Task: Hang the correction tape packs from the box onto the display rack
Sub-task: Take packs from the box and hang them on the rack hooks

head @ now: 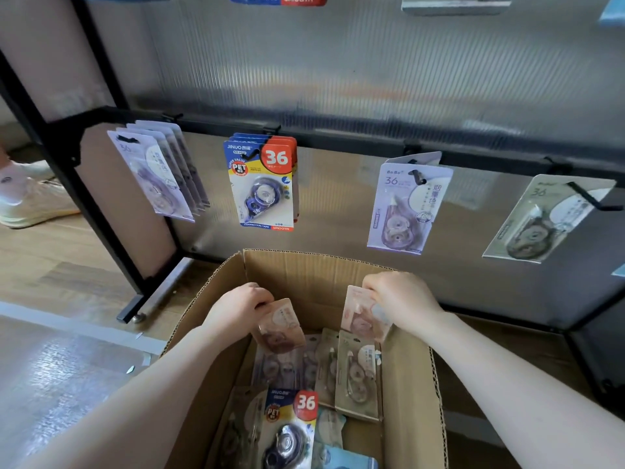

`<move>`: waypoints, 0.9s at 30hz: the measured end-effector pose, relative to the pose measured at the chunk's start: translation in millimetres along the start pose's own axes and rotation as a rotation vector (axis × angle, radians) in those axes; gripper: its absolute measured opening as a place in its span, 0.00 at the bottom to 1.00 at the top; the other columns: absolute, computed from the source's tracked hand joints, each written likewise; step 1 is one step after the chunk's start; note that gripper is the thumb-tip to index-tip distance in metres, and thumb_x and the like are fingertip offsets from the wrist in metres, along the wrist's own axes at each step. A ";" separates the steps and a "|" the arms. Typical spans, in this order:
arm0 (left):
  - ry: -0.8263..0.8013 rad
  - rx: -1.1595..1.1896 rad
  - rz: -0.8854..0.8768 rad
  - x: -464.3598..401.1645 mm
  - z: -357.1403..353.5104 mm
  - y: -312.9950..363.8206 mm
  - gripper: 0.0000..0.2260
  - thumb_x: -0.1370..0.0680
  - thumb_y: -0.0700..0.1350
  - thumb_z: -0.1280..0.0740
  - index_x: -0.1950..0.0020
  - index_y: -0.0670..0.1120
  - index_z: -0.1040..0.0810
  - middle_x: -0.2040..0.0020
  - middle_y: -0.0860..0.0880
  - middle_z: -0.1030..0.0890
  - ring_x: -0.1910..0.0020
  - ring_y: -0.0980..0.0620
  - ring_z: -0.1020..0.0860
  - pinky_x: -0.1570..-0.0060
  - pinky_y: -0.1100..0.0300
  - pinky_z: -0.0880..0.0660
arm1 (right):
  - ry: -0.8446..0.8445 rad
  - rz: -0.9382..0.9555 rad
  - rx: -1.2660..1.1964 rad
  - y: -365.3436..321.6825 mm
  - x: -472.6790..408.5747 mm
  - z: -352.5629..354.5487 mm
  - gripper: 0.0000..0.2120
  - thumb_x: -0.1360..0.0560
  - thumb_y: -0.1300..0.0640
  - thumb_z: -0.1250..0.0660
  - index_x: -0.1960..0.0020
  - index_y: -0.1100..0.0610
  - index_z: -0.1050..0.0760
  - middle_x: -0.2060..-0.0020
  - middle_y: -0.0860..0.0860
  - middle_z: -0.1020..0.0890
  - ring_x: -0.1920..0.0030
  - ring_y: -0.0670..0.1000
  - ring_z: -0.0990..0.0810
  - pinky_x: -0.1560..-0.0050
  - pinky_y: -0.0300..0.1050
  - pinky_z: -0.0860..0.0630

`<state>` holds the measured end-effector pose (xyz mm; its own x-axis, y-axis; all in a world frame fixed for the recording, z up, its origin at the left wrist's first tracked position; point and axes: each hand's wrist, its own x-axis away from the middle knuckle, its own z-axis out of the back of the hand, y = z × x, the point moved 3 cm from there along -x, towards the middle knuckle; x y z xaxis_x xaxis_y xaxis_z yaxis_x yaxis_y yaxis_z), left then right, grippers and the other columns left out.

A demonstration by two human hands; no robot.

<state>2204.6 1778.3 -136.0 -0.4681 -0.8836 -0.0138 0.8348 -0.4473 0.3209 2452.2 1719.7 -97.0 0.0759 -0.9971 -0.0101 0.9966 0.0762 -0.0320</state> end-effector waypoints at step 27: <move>0.045 -0.009 -0.183 8.5 303.4 188.0 0.05 0.29 0.49 0.33 0.59 0.51 0.18 0.64 0.54 0.22 0.66 0.52 0.21 0.73 0.61 0.27 | 0.063 -0.120 -0.132 38.3 95.9 324.8 0.20 0.57 0.53 0.17 0.73 0.48 0.27 0.78 0.44 0.26 0.78 0.44 0.27 0.75 0.31 0.47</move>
<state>2269.7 1728.8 211.5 -0.5993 -0.7924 -0.1139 0.7394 -0.6025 0.3006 2508.2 1624.5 225.4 -0.0492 -0.9969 -0.0610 0.9852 -0.0384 -0.1673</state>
